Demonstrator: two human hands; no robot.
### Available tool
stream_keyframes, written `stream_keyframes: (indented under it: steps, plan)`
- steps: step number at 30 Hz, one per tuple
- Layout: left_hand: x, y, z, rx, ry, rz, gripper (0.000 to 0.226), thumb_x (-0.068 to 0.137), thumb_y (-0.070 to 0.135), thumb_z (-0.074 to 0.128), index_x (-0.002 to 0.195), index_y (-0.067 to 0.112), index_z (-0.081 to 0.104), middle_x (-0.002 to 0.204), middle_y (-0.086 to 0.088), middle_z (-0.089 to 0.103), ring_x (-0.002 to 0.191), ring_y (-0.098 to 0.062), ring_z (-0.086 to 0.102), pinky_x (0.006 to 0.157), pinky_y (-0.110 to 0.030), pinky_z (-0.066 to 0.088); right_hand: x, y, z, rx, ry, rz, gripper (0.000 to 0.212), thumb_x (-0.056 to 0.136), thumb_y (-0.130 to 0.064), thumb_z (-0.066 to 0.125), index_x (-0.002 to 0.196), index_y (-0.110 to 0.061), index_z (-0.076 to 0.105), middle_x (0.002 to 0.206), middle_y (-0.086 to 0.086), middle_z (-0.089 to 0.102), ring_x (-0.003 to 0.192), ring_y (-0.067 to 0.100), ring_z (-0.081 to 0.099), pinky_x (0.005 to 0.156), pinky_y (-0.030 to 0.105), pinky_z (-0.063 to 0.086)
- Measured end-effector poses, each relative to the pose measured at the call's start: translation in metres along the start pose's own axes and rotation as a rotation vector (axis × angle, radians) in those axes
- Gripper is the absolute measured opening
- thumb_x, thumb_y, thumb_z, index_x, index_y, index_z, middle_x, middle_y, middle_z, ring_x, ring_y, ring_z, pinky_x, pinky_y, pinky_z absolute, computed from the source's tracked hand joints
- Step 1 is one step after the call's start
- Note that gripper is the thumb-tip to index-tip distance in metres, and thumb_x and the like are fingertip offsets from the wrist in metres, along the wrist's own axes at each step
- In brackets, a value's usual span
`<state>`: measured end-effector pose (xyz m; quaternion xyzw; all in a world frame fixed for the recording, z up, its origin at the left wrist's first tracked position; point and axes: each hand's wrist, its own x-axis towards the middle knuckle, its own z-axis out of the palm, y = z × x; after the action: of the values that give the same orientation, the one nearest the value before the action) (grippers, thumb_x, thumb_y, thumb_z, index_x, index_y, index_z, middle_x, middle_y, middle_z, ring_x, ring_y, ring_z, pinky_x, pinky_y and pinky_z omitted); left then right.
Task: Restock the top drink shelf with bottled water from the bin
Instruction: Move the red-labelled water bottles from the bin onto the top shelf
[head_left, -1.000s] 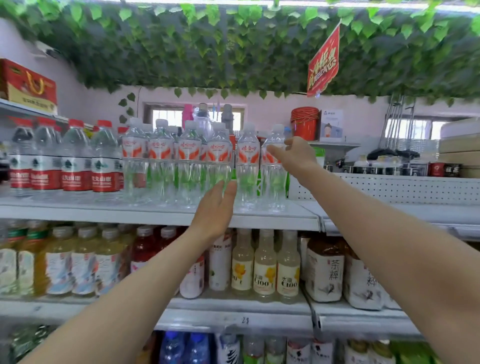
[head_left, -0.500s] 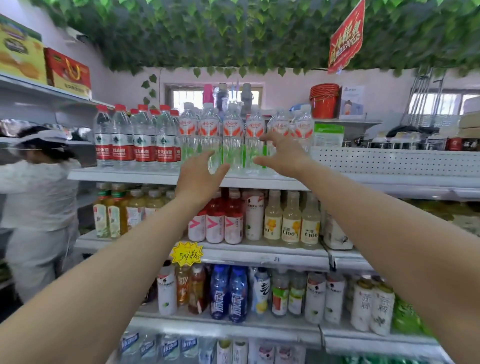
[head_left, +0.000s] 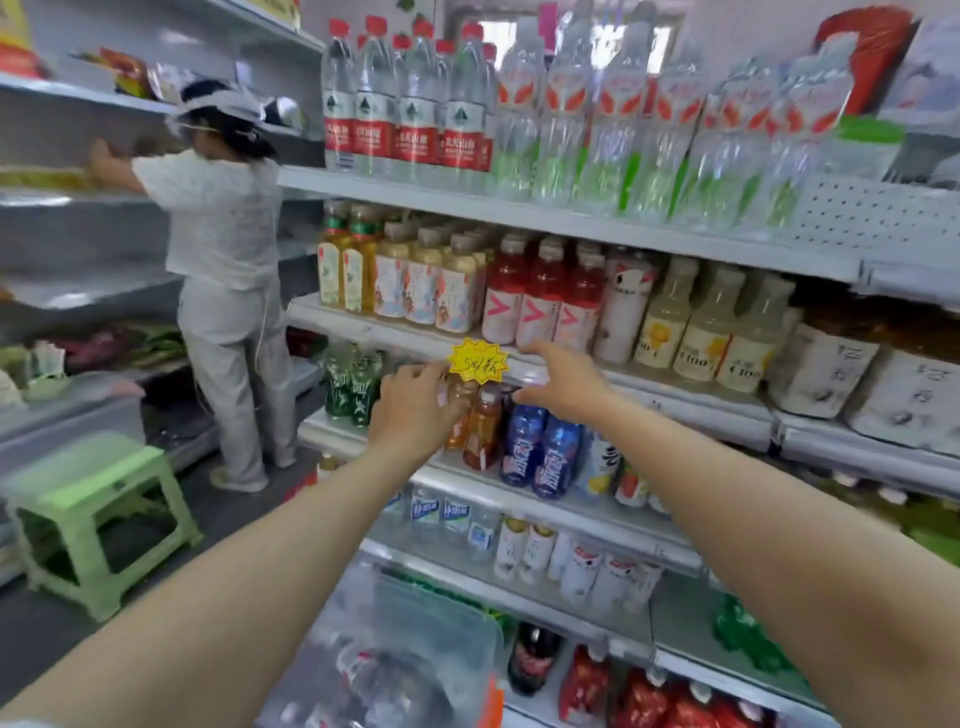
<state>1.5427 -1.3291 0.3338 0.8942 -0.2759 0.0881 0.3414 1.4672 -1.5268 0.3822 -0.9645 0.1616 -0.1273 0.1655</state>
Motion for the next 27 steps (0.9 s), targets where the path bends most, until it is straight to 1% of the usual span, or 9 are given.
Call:
stream_keyframes:
  steps: [6, 8, 10, 14, 17, 19, 22, 24, 27]
  plan:
    - [-0.031, -0.088, 0.071, 0.086, -0.136, -0.156, 0.061, 0.092, 0.044, 0.065, 0.146, 0.023, 0.046, 0.141, -0.013, 0.050, 0.133, -0.034, 0.039, 0.105, -0.046, 0.038, 0.019, 0.026, 0.123, 0.031, -0.236, 0.004, 0.074, 0.084, -0.035, 0.082, 0.147, -0.022, 0.046, 0.132, 0.017, 0.057, 0.121, 0.034, 0.055, 0.086, 0.030, 0.041]
    - [-0.043, -0.121, 0.096, 0.097, -0.195, -0.235, 0.061, 0.092, 0.041, 0.066, 0.146, 0.022, 0.046, 0.142, -0.013, 0.049, 0.134, -0.033, 0.040, 0.106, -0.044, 0.037, 0.024, 0.034, 0.166, 0.037, -0.332, 0.023, 0.072, 0.085, -0.035, 0.080, 0.147, -0.024, 0.046, 0.136, 0.017, 0.055, 0.122, 0.034, 0.054, 0.086, 0.032, 0.042]
    - [-0.055, -0.155, 0.121, 0.113, -0.247, -0.323, 0.062, 0.091, 0.040, 0.067, 0.146, 0.022, 0.046, 0.142, -0.014, 0.049, 0.132, -0.034, 0.042, 0.107, -0.042, 0.037, 0.028, 0.044, 0.209, 0.056, -0.423, 0.031, 0.070, 0.086, -0.033, 0.079, 0.147, -0.024, 0.046, 0.141, 0.016, 0.054, 0.126, 0.033, 0.053, 0.092, 0.033, 0.043]
    - [-0.084, -0.215, 0.168, 0.148, -0.338, -0.512, 0.063, 0.091, 0.042, 0.066, 0.147, 0.024, 0.044, 0.149, -0.011, 0.045, 0.137, -0.031, 0.039, 0.112, -0.039, 0.032, 0.030, 0.060, 0.291, 0.099, -0.616, 0.041, 0.072, 0.085, -0.031, 0.081, 0.148, -0.019, 0.047, 0.150, 0.012, 0.050, 0.135, 0.029, 0.050, 0.101, 0.030, 0.040]
    - [-0.115, -0.255, 0.203, 0.128, -0.381, -0.655, 0.063, 0.091, 0.042, 0.067, 0.147, 0.023, 0.045, 0.147, -0.013, 0.046, 0.139, -0.031, 0.036, 0.112, -0.042, 0.032, 0.025, 0.073, 0.352, 0.110, -0.750, 0.070, 0.071, 0.086, -0.032, 0.080, 0.147, -0.019, 0.048, 0.147, 0.011, 0.055, 0.130, 0.028, 0.055, 0.095, 0.028, 0.041]
    - [-0.138, -0.278, 0.224, 0.134, -0.391, -0.744, 0.062, 0.090, 0.045, 0.066, 0.146, 0.026, 0.047, 0.146, -0.010, 0.046, 0.139, -0.030, 0.035, 0.112, -0.043, 0.031, 0.020, 0.081, 0.393, 0.145, -0.829, 0.119, 0.069, 0.086, -0.032, 0.080, 0.147, -0.019, 0.048, 0.148, 0.009, 0.053, 0.129, 0.029, 0.056, 0.098, 0.029, 0.042]
    - [-0.165, -0.304, 0.255, 0.230, -0.446, -0.799, 0.060, 0.092, 0.054, 0.058, 0.146, 0.031, 0.046, 0.151, -0.008, 0.043, 0.143, -0.027, 0.030, 0.119, -0.044, 0.019, 0.014, 0.090, 0.451, 0.178, -0.939, 0.172, 0.064, 0.087, -0.033, 0.078, 0.143, -0.020, 0.051, 0.142, 0.008, 0.057, 0.130, 0.027, 0.057, 0.099, 0.035, 0.049]
    - [-0.179, -0.314, 0.273, 0.286, -0.464, -0.812, 0.057, 0.095, 0.057, 0.051, 0.145, 0.031, 0.047, 0.151, -0.008, 0.043, 0.146, -0.027, 0.026, 0.121, -0.048, 0.007, 0.011, 0.091, 0.485, 0.202, -0.989, 0.206, 0.065, 0.087, -0.039, 0.078, 0.143, -0.020, 0.051, 0.141, 0.006, 0.058, 0.131, 0.026, 0.055, 0.098, 0.030, 0.045]
    - [-0.199, -0.321, 0.294, 0.398, -0.439, -0.774, 0.050, 0.098, 0.055, 0.046, 0.137, 0.027, 0.059, 0.143, -0.011, 0.054, 0.144, -0.030, 0.034, 0.122, -0.053, 0.000, 0.015, 0.088, 0.530, 0.264, -1.030, 0.273, 0.065, 0.087, -0.046, 0.075, 0.142, -0.021, 0.052, 0.139, 0.003, 0.059, 0.122, 0.022, 0.058, 0.093, 0.028, 0.044]
